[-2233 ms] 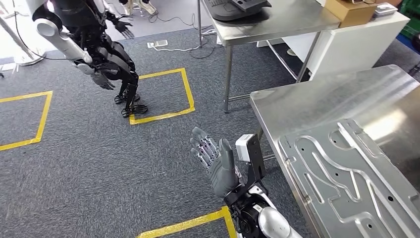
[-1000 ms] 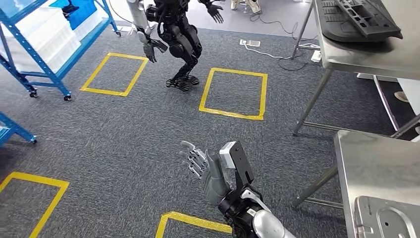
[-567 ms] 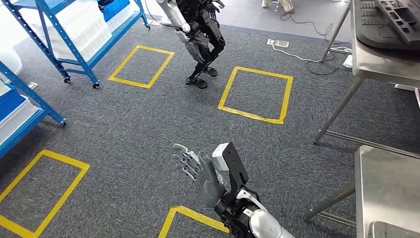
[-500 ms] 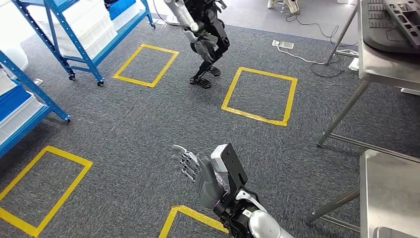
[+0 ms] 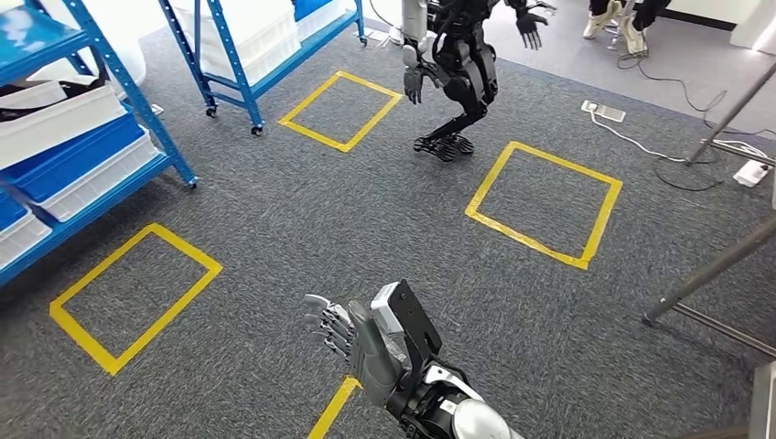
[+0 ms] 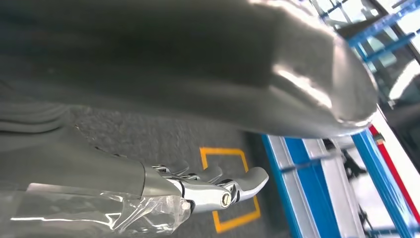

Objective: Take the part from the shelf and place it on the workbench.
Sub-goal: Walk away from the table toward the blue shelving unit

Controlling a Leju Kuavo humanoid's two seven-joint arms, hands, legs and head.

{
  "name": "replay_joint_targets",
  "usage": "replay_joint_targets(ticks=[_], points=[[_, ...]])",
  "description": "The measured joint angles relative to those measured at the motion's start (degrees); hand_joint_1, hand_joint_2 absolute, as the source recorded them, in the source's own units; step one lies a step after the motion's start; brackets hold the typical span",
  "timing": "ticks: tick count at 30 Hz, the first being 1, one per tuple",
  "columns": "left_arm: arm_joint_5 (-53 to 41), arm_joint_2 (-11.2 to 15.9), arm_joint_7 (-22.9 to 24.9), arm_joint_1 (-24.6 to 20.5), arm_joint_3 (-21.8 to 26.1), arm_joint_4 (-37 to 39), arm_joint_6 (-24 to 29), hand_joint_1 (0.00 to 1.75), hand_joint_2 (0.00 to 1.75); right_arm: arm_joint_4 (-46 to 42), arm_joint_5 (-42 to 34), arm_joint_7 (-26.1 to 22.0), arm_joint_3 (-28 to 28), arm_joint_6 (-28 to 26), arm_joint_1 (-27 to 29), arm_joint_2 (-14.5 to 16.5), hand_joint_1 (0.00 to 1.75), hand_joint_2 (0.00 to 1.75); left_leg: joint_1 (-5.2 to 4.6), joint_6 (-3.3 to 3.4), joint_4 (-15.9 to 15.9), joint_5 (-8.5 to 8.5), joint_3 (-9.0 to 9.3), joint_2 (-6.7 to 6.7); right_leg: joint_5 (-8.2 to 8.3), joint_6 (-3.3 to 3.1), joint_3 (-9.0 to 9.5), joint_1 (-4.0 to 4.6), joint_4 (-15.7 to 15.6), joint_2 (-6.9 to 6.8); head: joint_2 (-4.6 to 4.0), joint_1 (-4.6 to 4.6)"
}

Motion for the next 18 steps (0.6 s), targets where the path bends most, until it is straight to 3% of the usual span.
replay_joint_targets(ticks=[2,3,4,6,8,10,12,13,14,15,17,18], points=[[0.0,0.0,-0.1,-0.3,0.0,0.0,0.3,0.0,0.0,0.2,-0.3,0.2,0.2,-0.2,-0.2,0.0,0.0,0.0,0.18,-0.63,0.4,-0.47,0.02,-1.58,3.28,0.2,3.4,-0.45,-7.6,2.23,0.0,0.04],[0.0,0.0,-0.1,-0.4,0.0,0.0,0.4,0.0,0.0,0.3,-0.5,0.4,0.3,-0.3,-0.4,0.1,0.0,0.0,0.21,-0.93,0.6,-0.65,-0.15,-2.14,3.79,0.11,4.19,-0.53,-9.5,2.99,0.0,0.07],[0.1,0.0,-0.1,-0.6,0.0,0.0,0.4,0.0,0.0,0.3,-0.7,0.6,0.4,-0.5,-0.5,0.2,0.0,0.0,0.21,-1.14,0.7,-0.75,-0.39,-2.57,3.65,-0.12,4.37,-0.47,-10.0,3.23,0.0,0.08],[0.2,0.0,0.0,-0.6,0.0,0.0,0.5,0.0,0.0,0.4,-1.1,0.9,0.6,-0.9,-0.9,0.4,0.0,0.0,0.36,-1.43,0.8,-0.91,-0.72,-2.93,3.69,-0.91,4.33,-0.28,-10.1,2.08,0.0,0.09],[0.2,0.1,0.2,-0.7,0.0,0.0,0.5,0.0,0.0,0.5,-1.5,1.0,0.8,-1.2,-1.3,0.7,0.0,0.0,0.29,-1.88,2.8,-2.08,-1.64,-0.47,3.58,-1.66,4.52,-0.29,-10.2,0.84,0.0,-0.02],[0.2,0.1,0.3,-0.9,0.0,0.0,0.5,0.0,0.0,0.6,-1.9,1.1,1.0,-1.5,-1.3,0.9,0.0,0.0,0.2,-2.45,9.5,-5.24,-5.04,3.12,3.32,-2.19,4.73,-0.15,-10.2,-0.64,0.0,-0.23],[0.2,0.1,0.4,-0.8,0.0,0.0,0.5,0.0,0.0,0.8,-2.1,1.1,1.2,-1.8,-1.2,1.0,0.0,0.0,0.33,-2.69,17.2,-7.99,-9.4,4.4,3.03,-2.46,4.83,0.13,-10.2,-2.36,0.0,-0.33],[0.2,0.1,0.4,-0.7,0.0,0.0,0.5,0.0,0.0,1.0,-2.1,1.1,1.3,-1.8,-1.2,0.9,0.0,0.0,0.33,-2.62,18.8,-8.01,-10.42,4.55,2.89,-2.51,4.91,0.26,-10.2,-3.16,0.0,-0.33],[0.2,0.2,0.5,-0.5,0.0,0.0,0.5,0.0,0.0,1.1,-2.1,1.1,1.4,-1.9,-1.2,0.9,0.0,0.0,0.27,-2.4,17.6,-6.82,-10.07,4.71,2.74,-2.54,5.06,0.4,-10.2,-3.92,0.0,-0.33],[0.2,0.2,0.5,-0.5,0.0,0.0,0.5,0.0,0.0,1.2,-2.1,1.1,1.5,-1.9,-1.2,1.0,0.0,0.0,0.12,-2.04,14.2,-4.83,-8.48,5.08,2.56,-2.56,5.32,0.56,-10.2,-4.66,0.0,-0.33],[0.2,0.2,0.5,-0.5,0.0,0.0,0.5,0.0,0.0,1.3,-2.2,1.0,1.6,-2.0,-1.3,1.0,0.0,0.0,-0.55,-0.95,5.4,-1.11,-4.06,7.33,2.17,-2.47,5.94,0.87,-10.3,-5.98,0.0,-0.28],[0.1,0.2,0.6,-0.6,0.0,0.0,0.5,0.0,0.0,1.3,-2.2,0.9,1.7,-2.1,-1.3,1.0,0.0,0.0,-0.91,-0.58,2.6,-0.18,-2.62,8.25,1.98,-2.32,6.16,0.94,-10.3,-6.49,0.0,-0.25]])
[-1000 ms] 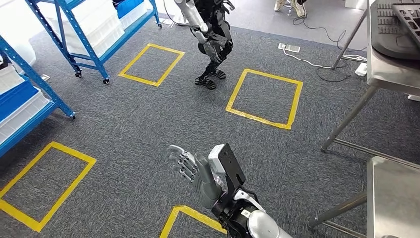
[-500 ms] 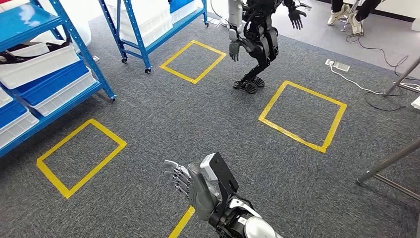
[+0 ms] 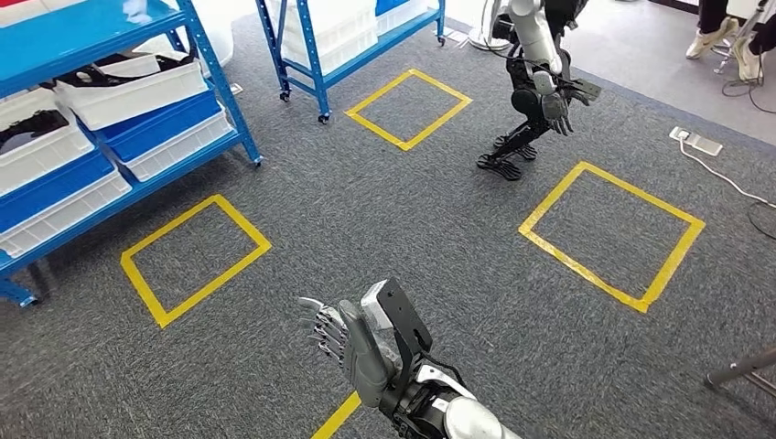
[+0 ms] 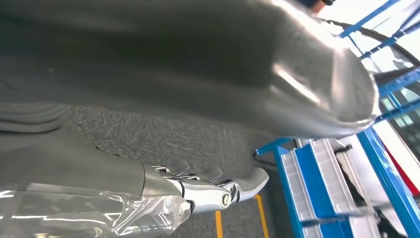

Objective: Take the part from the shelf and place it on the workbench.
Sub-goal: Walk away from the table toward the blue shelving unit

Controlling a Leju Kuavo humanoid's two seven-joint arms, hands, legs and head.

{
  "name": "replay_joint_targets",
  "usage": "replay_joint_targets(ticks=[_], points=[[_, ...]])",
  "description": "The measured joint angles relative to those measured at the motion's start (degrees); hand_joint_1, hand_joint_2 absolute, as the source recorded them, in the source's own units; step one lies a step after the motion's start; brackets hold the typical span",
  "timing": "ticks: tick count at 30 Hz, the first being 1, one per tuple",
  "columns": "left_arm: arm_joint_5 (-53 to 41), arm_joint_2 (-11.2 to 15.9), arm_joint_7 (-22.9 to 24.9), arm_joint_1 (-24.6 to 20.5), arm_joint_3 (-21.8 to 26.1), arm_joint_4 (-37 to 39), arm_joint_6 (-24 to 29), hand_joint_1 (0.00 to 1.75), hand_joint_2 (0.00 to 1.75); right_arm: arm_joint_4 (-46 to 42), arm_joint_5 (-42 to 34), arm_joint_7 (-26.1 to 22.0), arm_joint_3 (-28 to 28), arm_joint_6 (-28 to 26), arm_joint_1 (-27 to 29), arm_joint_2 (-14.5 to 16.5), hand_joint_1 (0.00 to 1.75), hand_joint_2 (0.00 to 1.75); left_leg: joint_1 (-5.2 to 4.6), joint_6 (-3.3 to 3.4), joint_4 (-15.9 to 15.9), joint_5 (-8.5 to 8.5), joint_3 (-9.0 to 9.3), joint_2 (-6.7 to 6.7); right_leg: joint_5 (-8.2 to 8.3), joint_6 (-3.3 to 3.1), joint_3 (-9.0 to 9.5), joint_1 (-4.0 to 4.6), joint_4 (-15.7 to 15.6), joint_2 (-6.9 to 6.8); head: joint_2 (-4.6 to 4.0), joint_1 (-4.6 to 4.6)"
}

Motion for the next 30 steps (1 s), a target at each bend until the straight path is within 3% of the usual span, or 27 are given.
replay_joint_targets(ticks=[1,3,4,6,8,10,11,13,15,16,18,20,21,23,25,26,28,30], points=[[0.0,0.0,0.0,0.0,0.0,0.0,0.0,0.0,0.0,0.1,0.2,-0.2,0.0,-0.3,0.1,0.0,0.0,0.0,-0.3,0.23,-1.4,0.28,0.62,0.57,-0.13,0.18,0.16,-0.01,0.0,-0.46,0.0,0.05],[0.0,0.1,0.1,0.1,0.0,0.0,0.1,0.0,0.0,0.2,1.7,-0.4,0.2,-1.3,0.3,-0.1,0.0,0.0,-0.5,0.35,-1.9,0.32,0.7,-0.29,-0.3,0.66,0.44,-0.1,-0.2,-1.34,0.0,0.07],[0.1,0.1,0.0,0.3,0.0,0.0,0.1,0.0,0.0,0.4,3.3,-0.3,0.2,-2.1,0.5,-0.4,0.0,0.0,-0.29,0.38,-2.3,0.58,0.96,-0.91,-0.48,0.95,0.58,-0.16,0.0,-0.95,0.0,0.09],[0.4,0.2,-0.4,0.6,0.0,0.0,0.4,0.0,0.0,1.0,7.1,0.6,0.3,-3.8,1.1,-1.3,0.0,0.0,0.34,0.61,-3.2,1.15,1.72,-2.16,-2.31,1.56,-0.43,-0.23,3.0,1.93,0.0,0.14],[0.7,0.2,-0.8,0.6,0.0,0.0,0.5,0.0,0.0,2.2,9.4,1.4,0.3,-4.7,2.6,-2.8,0.0,0.0,0.73,0.84,-3.4,1.4,1.9,-3.77,-5.63,2.06,-3.76,-0.5,10.1,4.91,0.0,0.19],[0.9,0.2,-1.1,0.6,0.0,0.0,0.4,0.0,0.0,4.4,10.1,1.2,0.3,-4.6,4.6,-4.6,0.0,0.0,0.91,0.9,-3.3,1.4,1.94,-5.78,-6.84,2.5,-6.86,-0.82,15.3,5.54,0.0,0.21],[1.0,0.2,-1.2,0.8,0.0,0.0,0.3,0.0,0.0,6.0,10.4,0.8,0.3,-4.5,5.5,-5.6,0.0,0.0,1.02,0.81,-3.3,1.32,1.98,-6.82,-5.91,2.73,-7.24,-1.0,15.1,5.61,0.0,0.22],[1.0,0.3,-1.3,1.0,0.0,0.0,0.0,0.0,0.0,9.6,11.4,-0.3,0.3,-4.4,6.8,-7.2,0.0,0.0,1.33,0.35,-2.7,0.93,2.01,-8.78,-1.42,3.3,-4.6,-1.63,7.9,6.63,0.0,0.23],[1.1,0.5,-1.3,1.1,0.0,0.0,-0.3,0.0,0.0,13.4,13.0,-1.6,0.4,-4.1,7.5,-8.3,0.0,0.0,1.41,-0.36,-2.0,0.32,1.73,-10.3,1.2,3.55,-1.75,-2.04,1.4,8.79,0.0,0.32],[1.1,0.5,-1.4,1.1,0.0,0.0,-0.4,0.0,0.0,15.4,13.8,-2.0,0.4,-4.0,7.8,-8.6,0.0,0.0,1.38,-0.65,-1.7,0.1,1.5,-10.77,1.33,3.33,-1.22,-2.05,0.2,9.45,0.01,0.38],[1.1,0.7,-1.4,1.3,0.0,0.0,-0.6,0.0,0.0,19.0,15.1,-2.3,0.5,-3.9,8.3,-9.0,0.0,0.0,1.47,-1.08,-1.6,-0.09,1.12,-11.58,1.05,2.35,-1.14,-1.82,0.2,8.79,0.01,0.48],[1.2,0.9,-1.5,1.4,0.0,0.0,-0.7,0.0,0.0,22.4,15.9,-2.4,0.5,-3.9,8.5,-9.2,0.0,0.0,1.54,-1.45,-0.9,-0.64,0.81,-10.39,0.98,1.56,-0.92,-1.81,0.1,7.53,0.01,0.45],[1.2,1.0,-1.5,1.4,0.0,0.0,-0.7,0.0,0.0,24.1,16.2,-2.5,0.5,-3.9,8.5,-9.2,0.0,0.0,1.5,-1.7,1.2,-1.73,-0.12,-8.7,0.93,1.22,-0.8,-1.88,0.1,6.79,0.01,0.34],[1.3,1.1,-1.6,1.4,0.0,0.0,-0.9,0.0,0.0,27.2,16.6,-2.9,0.5,-3.9,8.8,-9.2,0.0,0.0,1.43,-2.18,8.5,-5.18,-3.9,-5.11,0.67,0.81,-0.6,-1.81,0.0,5.18,0.0,0.13],[1.3,1.1,-1.6,1.4,0.0,0.0,-1.0,0.0,0.0,30.7,16.8,-3.2,0.5,-4.3,9.1,-9.1,0.0,0.0,1.57,-2.45,15.8,-7.68,-8.07,-3.85,0.35,0.73,-0.46,-1.71,0.0,3.27,0.0,0.07],[1.3,1.2,-1.7,1.5,0.0,0.0,-1.0,0.0,0.0,32.7,16.9,-3.3,0.5,-4.7,9.2,-9.1,0.0,0.0,1.6,-2.45,16.7,-7.4,-8.71,-3.66,0.18,0.79,-0.33,-1.7,0.0,2.37,0.0,0.07],[1.4,1.3,-1.8,1.6,0.0,0.0,-1.0,0.0,0.0,36.6,16.9,-3.2,0.5,-6.0,9.1,-8.9,0.0,0.0,1.6,-2.2,11.0,-3.91,-6.05,-3.05,-0.2,1.02,0.16,-1.69,0.0,0.9,0.0,0.06],[1.6,1.3,-1.8,1.6,0.0,0.0,-1.0,0.0,0.0,40.5,16.8,-3.0,0.5,-7.3,9.0,-8.8,0.0,0.0,1.27,-1.67,2.5,-0.45,-1.78,-1.0,-0.63,1.44,0.9,-1.6,-0.1,-0.3,0.0,0.1]])
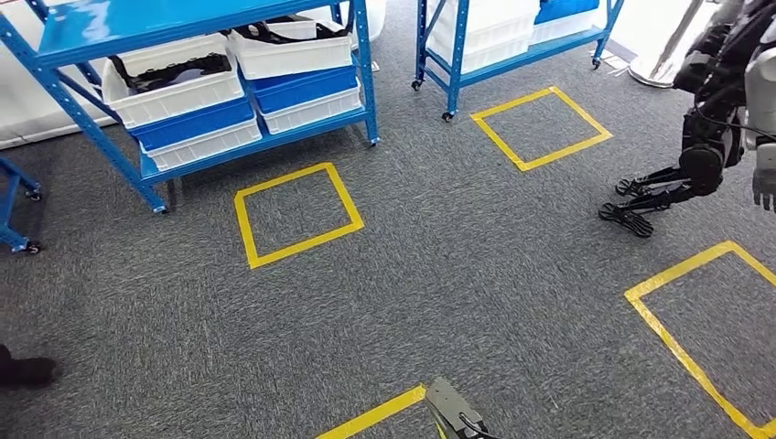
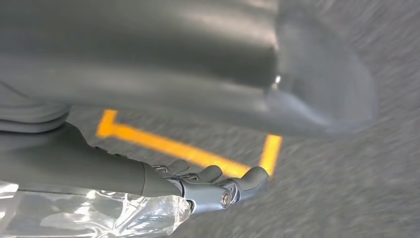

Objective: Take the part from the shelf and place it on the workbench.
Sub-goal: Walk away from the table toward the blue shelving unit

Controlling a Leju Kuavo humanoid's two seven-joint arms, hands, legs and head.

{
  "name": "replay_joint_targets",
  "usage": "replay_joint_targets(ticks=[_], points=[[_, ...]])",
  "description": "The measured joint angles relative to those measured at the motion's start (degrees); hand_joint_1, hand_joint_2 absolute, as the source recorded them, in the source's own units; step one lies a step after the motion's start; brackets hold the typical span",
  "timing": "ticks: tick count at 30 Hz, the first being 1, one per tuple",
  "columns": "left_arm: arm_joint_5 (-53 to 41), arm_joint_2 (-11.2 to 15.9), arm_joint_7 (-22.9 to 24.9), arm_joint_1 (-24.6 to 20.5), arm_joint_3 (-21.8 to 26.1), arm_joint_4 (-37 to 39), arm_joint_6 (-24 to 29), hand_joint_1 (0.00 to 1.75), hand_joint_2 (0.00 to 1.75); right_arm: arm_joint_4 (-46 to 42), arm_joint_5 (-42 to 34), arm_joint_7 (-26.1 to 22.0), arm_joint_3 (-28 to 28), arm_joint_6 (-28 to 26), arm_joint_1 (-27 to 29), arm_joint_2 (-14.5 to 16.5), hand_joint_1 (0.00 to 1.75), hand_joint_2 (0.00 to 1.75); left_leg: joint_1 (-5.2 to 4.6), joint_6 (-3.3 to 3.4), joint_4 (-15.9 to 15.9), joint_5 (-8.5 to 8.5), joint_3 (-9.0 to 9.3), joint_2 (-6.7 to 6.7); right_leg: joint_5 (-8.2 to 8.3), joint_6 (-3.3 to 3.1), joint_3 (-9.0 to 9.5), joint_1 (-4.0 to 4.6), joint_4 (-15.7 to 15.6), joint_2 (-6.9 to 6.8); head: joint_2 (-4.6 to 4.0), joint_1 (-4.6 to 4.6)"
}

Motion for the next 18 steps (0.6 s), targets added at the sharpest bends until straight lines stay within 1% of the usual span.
replay_joint_targets(ticks=[1,2,4,5,6,7,8,9,10,11,12,13,14,15,16,17,18], points=[[0.1,0.0,0.0,0.0,0.0,0.0,0.0,0.0,0.0,2.1,-0.2,0.2,0.0,-0.5,0.0,0.0,0.0,0.0,-0.23,0.22,-2.4,0.78,1.22,0.81,-0.2,0.32,0.36,0.06,-0.1,-0.45,0.01,-0.01],[0.2,0.0,0.0,0.0,0.0,0.0,0.0,0.0,0.0,4.5,-0.4,0.4,0.0,-0.9,0.0,0.0,0.0,0.0,-0.47,0.43,-3.5,1.01,1.8,1.27,-0.39,0.68,0.72,0.12,-0.3,-0.92,0.01,0.02],[0.2,0.1,0.0,0.0,0.0,0.0,-0.1,0.0,0.0,8.8,-1.0,0.7,0.0,-1.4,0.2,0.1,0.0,0.0,-0.73,0.84,-3.8,0.98,1.93,0.39,-0.56,1.43,1.43,0.1,-0.7,-1.85,0.01,0.02],[0.2,0.1,0.1,0.1,0.0,0.0,-0.1,0.0,0.0,10.6,-1.3,1.2,-0.1,-1.6,0.4,0.1,0.0,0.0,-0.61,1.14,-4.1,1.07,2.19,-0.24,-0.78,1.79,1.79,0.0,-0.8,-1.69,0.0,0.07],[0.2,0.2,0.1,0.2,0.0,0.0,0.0,0.0,0.0,12.4,-1.4,1.8,-0.1,-1.9,0.6,0.1,0.0,0.0,-0.42,1.48,-4.4,1.18,2.51,-0.84,-1.44,2.03,1.76,-0.1,-0.1,-0.47,0.0,0.11],[0.2,0.2,0.2,0.2,0.0,0.0,0.0,0.0,0.0,14.1,-1.5,2.7,-0.2,-2.3,0.8,0.2,0.0,0.0,-0.18,1.82,-4.7,1.29,2.85,-1.46,-2.67,2.21,1.12,-0.18,1.6,1.3,0.0,0.22],[0.1,0.2,0.2,0.1,0.0,0.0,0.0,0.0,0.0,15.8,-1.5,3.6,-0.2,-2.7,1.2,0.2,0.0,0.0,-0.02,2.11,-4.9,1.32,3.1,-2.12,-4.49,2.28,-0.43,-0.24,5.0,3.41,0.0,0.35],[0.1,0.2,0.2,0.0,0.0,0.0,0.0,0.0,0.0,17.4,-1.5,4.3,-0.1,-3.0,1.6,0.2,0.0,0.0,-0.03,2.35,-4.9,1.25,3.17,-2.82,-6.54,2.28,-2.63,-0.16,9.2,5.0,0.0,0.49],[0.1,0.2,0.3,0.0,0.0,0.0,0.0,0.0,0.0,18.8,-1.5,4.8,-0.1,-3.1,2.1,0.3,0.0,0.0,-0.11,2.52,-4.9,1.18,3.22,-3.59,-8.21,2.27,-5.0,-0.06,13.5,5.69,0.0,0.59],[0.1,0.2,0.3,0.0,0.0,0.0,0.0,0.0,0.0,20.0,-1.5,5.1,-0.1,-3.2,2.6,0.3,0.0,0.0,-0.21,2.63,-4.9,1.1,3.29,-4.41,-8.99,2.23,-6.99,0.05,16.6,5.97,0.0,0.62],[0.0,0.2,0.3,0.1,0.0,0.0,0.0,0.0,0.0,21.1,-1.4,5.4,-0.1,-3.3,2.8,0.3,0.0,0.0,-0.29,2.67,-4.9,1.04,3.37,-5.17,-8.53,2.15,-7.94,0.13,17.5,6.05,0.0,0.64],[0.0,0.2,0.2,0.2,0.0,0.0,0.0,0.0,0.0,22.2,-1.3,6.0,-0.1,-3.4,2.9,0.3,0.0,0.0,-0.34,2.64,-4.8,0.95,3.52,-5.94,-6.78,2.04,-7.65,0.17,15.8,6.14,0.0,0.64],[0.0,0.2,0.0,0.2,0.0,0.0,0.1,0.0,0.0,23.3,-1.2,6.8,-0.1,-3.5,2.9,0.3,0.0,0.0,-0.33,2.54,-4.8,0.81,3.74,-6.71,-4.11,1.94,-6.11,0.13,11.8,6.5,0.0,0.64],[-0.2,0.2,-0.3,0.2,0.0,0.0,0.1,0.0,0.0,24.3,-1.0,7.9,-0.1,-3.7,2.9,0.4,0.0,0.0,-0.29,2.35,-4.7,0.62,3.94,-7.41,-1.7,1.85,-4.04,0.01,7.0,7.59,0.0,0.65],[-0.3,0.1,-0.7,0.1,0.0,0.0,0.2,0.0,0.0,25.4,-1.0,8.9,-0.1,-3.8,2.8,0.5,0.0,0.0,-0.33,2.08,-4.6,0.4,4.07,-8.05,0.08,1.71,-2.21,-0.02,2.9,8.56,0.0,0.68],[-0.4,0.1,-1.2,0.1,0.0,0.0,0.4,0.0,0.0,26.2,-1.0,9.7,-0.1,-3.9,2.8,0.6,0.0,0.0,-0.37,1.84,-4.5,0.22,4.1,-8.51,1.01,1.5,-1.04,-0.03,0.3,9.32,0.0,0.69],[-0.5,0.2,-1.7,0.1,-0.1,0.0,0.6,0.0,0.0,27.0,-1.1,10.2,-0.1,-4.0,2.7,0.8,0.0,0.0,-0.4,1.62,-4.5,0.1,4.03,-8.87,1.08,1.2,-0.64,0.06,-0.5,9.7,0.0,0.71]])
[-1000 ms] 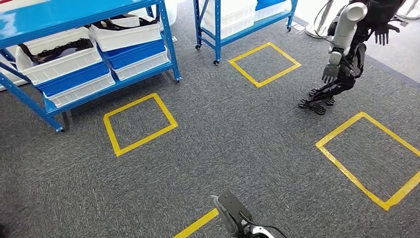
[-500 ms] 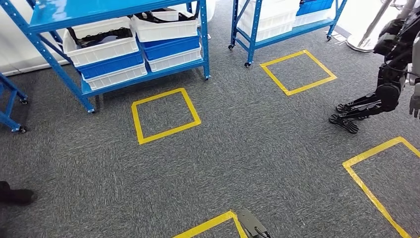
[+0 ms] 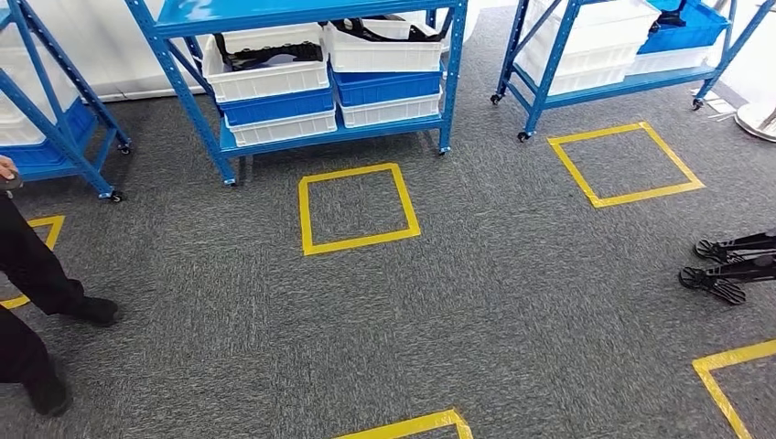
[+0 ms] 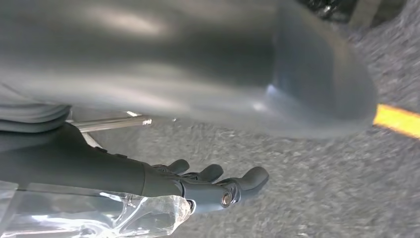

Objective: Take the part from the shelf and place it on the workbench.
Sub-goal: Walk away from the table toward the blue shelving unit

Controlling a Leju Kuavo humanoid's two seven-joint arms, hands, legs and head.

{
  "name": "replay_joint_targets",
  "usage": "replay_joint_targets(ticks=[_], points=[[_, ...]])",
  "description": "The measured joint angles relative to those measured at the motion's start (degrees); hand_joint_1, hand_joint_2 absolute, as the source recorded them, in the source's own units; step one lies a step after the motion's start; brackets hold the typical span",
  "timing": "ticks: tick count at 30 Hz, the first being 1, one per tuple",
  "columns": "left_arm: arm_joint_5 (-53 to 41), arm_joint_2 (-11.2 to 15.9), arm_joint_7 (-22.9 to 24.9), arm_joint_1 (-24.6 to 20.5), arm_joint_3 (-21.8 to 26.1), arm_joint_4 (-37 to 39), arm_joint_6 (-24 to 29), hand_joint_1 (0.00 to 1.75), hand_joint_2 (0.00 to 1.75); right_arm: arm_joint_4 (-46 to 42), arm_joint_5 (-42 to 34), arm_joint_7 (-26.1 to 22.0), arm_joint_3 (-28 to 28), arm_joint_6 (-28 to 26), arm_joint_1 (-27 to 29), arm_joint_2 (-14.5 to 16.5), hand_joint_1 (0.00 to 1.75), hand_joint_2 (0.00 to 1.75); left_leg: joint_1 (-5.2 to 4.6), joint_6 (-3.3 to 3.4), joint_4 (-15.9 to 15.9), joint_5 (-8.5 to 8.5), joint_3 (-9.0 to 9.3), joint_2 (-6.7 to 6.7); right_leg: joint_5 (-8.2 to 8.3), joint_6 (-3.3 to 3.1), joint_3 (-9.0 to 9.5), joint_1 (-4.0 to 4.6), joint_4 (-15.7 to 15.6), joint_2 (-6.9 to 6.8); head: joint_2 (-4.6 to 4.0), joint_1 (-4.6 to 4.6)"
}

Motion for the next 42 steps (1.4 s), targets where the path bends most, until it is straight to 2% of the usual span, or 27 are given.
replay_joint_targets(ticks=[2,4,6,8,9,10,12,14,17,19,20,22,24,26,27,28,29,31,32,33,35,36,37,38,39,41,42], points=[[-0.1,0.0,-0.9,0.0,-0.1,0.0,0.3,0.0,0.0,1.2,-0.2,0.4,0.0,-0.1,-0.2,0.5,0.0,0.0,0.04,-0.39,-0.1,-0.11,-0.13,-0.64,0.0,-0.74,0.03,0.16,0.0,-1.0,0.0,0.02],[-0.1,0.0,-1.4,0.0,-0.2,0.0,0.5,0.0,0.0,2.3,-0.2,0.6,0.0,-0.2,-0.2,1.0,0.0,0.0,0.01,-0.99,1.5,-1.15,-0.77,0.93,-0.07,-1.45,0.26,0.05,-0.1,-2.01,0.0,-0.09],[-0.1,0.0,-1.5,-0.2,-0.3,0.0,0.5,0.0,0.0,3.4,-0.3,0.6,0.0,-0.3,-0.2,1.4,0.0,0.0,0.04,-1.72,7.9,-4.37,-3.81,4.24,-0.27,-1.97,0.53,0.06,-0.2,-3.11,0.0,-0.29],[-0.1,0.0,-1.6,-0.3,-0.3,0.0,0.5,0.0,0.0,4.4,-0.1,0.8,0.0,-0.7,-0.1,1.8,0.0,0.0,0.27,-2.17,16.2,-7.48,-8.26,5.87,-0.89,-2.18,0.76,0.23,-0.2,-4.04,0.0,-0.35],[0.0,0.0,-1.7,-0.3,-0.3,0.0,0.5,0.0,0.0,4.8,0.1,0.9,0.0,-0.9,0.0,2.1,0.0,0.0,0.33,-2.19,18.4,-7.69,-9.52,6.1,-1.31,-2.18,1.0,0.29,-0.2,-4.37,0.0,-0.37],[0.1,0.0,-1.8,-0.2,-0.3,0.0,0.5,0.0,0.0,5.1,0.6,1.1,0.0,-1.2,0.0,2.4,0.0,0.0,0.33,-2.09,18.2,-6.74,-9.53,6.19,-1.79,-2.14,1.39,0.35,-0.3,-4.64,0.0,-0.37],[0.7,0.0,-2.0,0.0,-0.3,0.0,0.6,0.0,0.0,5.7,2.7,1.7,0.2,-1.8,-0.1,3.0,0.0,0.0,0.04,-1.27,10.9,-2.44,-5.91,6.68,-2.59,-2.02,2.64,0.49,-0.4,-5.21,0.0,-0.37],[1.3,0.0,-2.1,-0.2,-0.3,0.0,0.6,0.0,0.0,6.2,5.9,2.8,0.8,-2.4,-0.2,3.7,0.0,0.0,-0.55,-0.22,3.0,-0.05,-1.74,7.78,-3.34,-1.79,3.84,0.63,-0.6,-5.69,0.0,-0.3],[1.9,-0.1,-2.3,-0.5,-0.3,0.0,0.9,0.0,0.0,6.7,10.6,4.6,2.5,-2.8,-0.5,4.6,0.0,0.0,-0.93,0.23,-0.3,-0.99,-0.02,8.23,-3.72,-0.96,4.86,0.62,-0.6,-6.04,0.0,-0.23],[2.0,-0.1,-2.3,-0.2,-0.3,0.0,1.0,0.0,0.0,7.0,12.2,5.3,3.6,-2.9,-0.7,5.0,0.0,0.0,-0.6,0.77,-0.9,-1.45,1.51,7.86,-3.47,-0.52,4.58,0.57,1.8,-5.75,0.0,-0.19],[2.0,-0.1,-2.3,-0.2,-0.3,0.0,1.1,0.0,0.0,7.0,12.6,5.6,4.0,-2.8,-0.8,5.2,0.0,0.0,-0.42,1.06,-1.2,-1.77,2.52,7.74,-3.53,-0.4,3.33,0.53,4.5,-5.26,0.0,-0.14],[2.0,-0.3,-2.3,-0.4,-0.3,0.0,1.1,0.0,0.0,7.3,13.0,5.9,4.9,-2.8,-0.8,5.3,0.0,0.0,-0.25,1.39,-1.4,-2.76,4.11,7.48,-4.83,-0.08,-1.97,0.46,12.5,-4.15,0.0,-0.02],[2.0,-0.4,-2.3,-0.3,-0.3,0.0,1.1,0.0,0.0,7.7,13.1,6.2,5.6,-2.7,-0.7,5.4,0.0,0.0,-0.06,1.33,-1.4,-4.23,5.62,6.9,-8.03,0.29,-7.64,0.42,18.5,-3.75,0.0,0.06],[2.0,-0.5,-2.2,-0.1,-0.3,0.0,1.0,0.0,0.0,8.0,13.2,6.4,6.3,-2.6,-0.4,5.3,0.0,0.0,0.43,0.89,-1.4,-6.06,7.79,6.18,-10.01,0.66,-10.24,0.32,17.5,-3.7,0.0,0.07],[2.0,-0.5,-2.2,0.0,-0.3,0.0,1.0,0.0,0.0,8.2,13.3,6.5,6.6,-2.5,-0.3,5.3,0.0,0.0,0.77,0.55,-1.4,-7.11,9.0,5.88,-9.33,0.94,-10.4,0.16,14.8,-3.71,0.0,0.08],[2.0,-0.5,-2.1,0.1,-0.3,0.0,0.9,0.0,0.0,8.4,13.4,6.6,6.8,-2.5,-0.1,5.3,0.0,0.0,0.99,0.08,-1.4,-8.31,10.11,5.62,-6.44,1.39,-10.35,-0.17,11.3,-3.84,0.0,0.12],[2.0,-0.5,-2.1,0.2,-0.3,0.0,0.9,0.0,0.0,8.5,13.5,6.7,7.2,-2.5,0.0,5.5,0.0,0.0,1.14,-0.37,-1.3,-9.53,11.16,5.44,-2.25,1.77,-10.29,-0.48,8.3,-4.13,0.0,0.22],[2.0,-0.5,-1.9,0.2,-0.3,0.1,0.7,0.0,0.0,8.8,13.6,7.0,7.7,-2.3,-0.1,5.6,0.0,0.0,1.04,-1.11,-2.0,-11.41,12.7,5.37,3.7,1.1,-10.25,-0.59,5.3,-4.41,0.01,0.17],[2.0,-0.5,-1.8,0.0,-0.3,0.1,0.7,0.0,0.0,8.9,13.6,7.1,7.9,-2.2,-0.4,5.7,0.0,0.0,1.08,-1.29,-2.5,-11.71,13.49,5.39,4.11,0.37,-10.11,-0.42,5.1,-4.43,0.0,0.11],[2.0,-0.5,-1.8,-0.3,-0.3,0.1,0.6,0.0,0.0,9.0,13.6,7.2,8.1,-2.1,-0.6,5.7,0.0,0.0,1.12,-1.51,-2.4,-11.3,13.7,5.42,3.03,-0.46,-9.65,-0.32,5.3,-4.26,0.01,-0.04],[2.0,-0.5,-1.8,-0.8,-0.3,0.1,0.5,0.0,0.0,9.1,13.6,7.2,8.5,-2.1,-0.6,5.7,0.0,0.0,1.36,-2.19,2.7,-8.74,11.8,5.67,1.48,-1.19,-7.88,-0.45,4.9,-4.27,0.01,-0.1],[2.0,-0.5,-1.8,-1.0,-0.3,0.1,0.5,0.0,0.0,9.3,13.7,7.3,8.7,-2.1,-0.4,5.6,0.0,0.0,1.42,-2.69,7.4,-7.53,9.3,5.84,0.59,-1.49,-6.47,-0.55,4.4,-4.28,0.02,-0.16],[2.0,-0.5,-1.8,-0.9,-0.3,0.1,0.5,0.0,0.0,9.5,13.7,7.3,8.8,-2.1,-0.2,5.6,0.0,0.0,1.48,-3.11,12.1,-7.51,6.3,6.08,-0.28,-1.64,-4.78,-0.58,3.8,-4.3,0.02,-0.2],[2.0,-0.6,-1.8,-0.8,-0.3,0.1,0.5,0.0,0.0,9.7,13.8,7.3,9.0,-2.0,-0.1,5.6,0.0,0.0,1.47,-3.38,16.0,-8.88,3.15,6.25,-1.14,-1.67,-2.85,-0.58,3.0,-4.26,0.02,-0.25],[2.0,-0.6,-1.7,-0.6,-0.3,0.1,0.4,0.0,0.0,9.8,13.8,7.4,9.2,-2.0,0.0,5.6,0.0,0.0,1.39,-3.38,18.2,-11.45,0.46,6.35,-1.88,-1.65,-0.93,-0.53,2.1,-4.14,0.02,-0.26],[2.0,-0.6,-1.5,-0.2,-0.3,0.1,0.4,0.0,0.0,9.9,14.1,7.5,9.6,-2.0,0.2,5.6,0.0,0.0,1.01,-2.67,18.4,-16.91,-3.75,6.48,-3.18,-1.6,2.93,-0.25,0.2,-3.76,0.02,-0.3],[2.0,-0.6,-1.4,-0.1,-0.3,0.1,0.4,0.0,0.0,9.9,14.2,7.6,9.8,-2.0,0.1,5.6,0.0,0.0,0.57,-1.84,16.5,-17.74,-5.33,6.49,-3.8,-1.6,4.95,0.03,-0.8,-3.6,0.02,-0.33]])
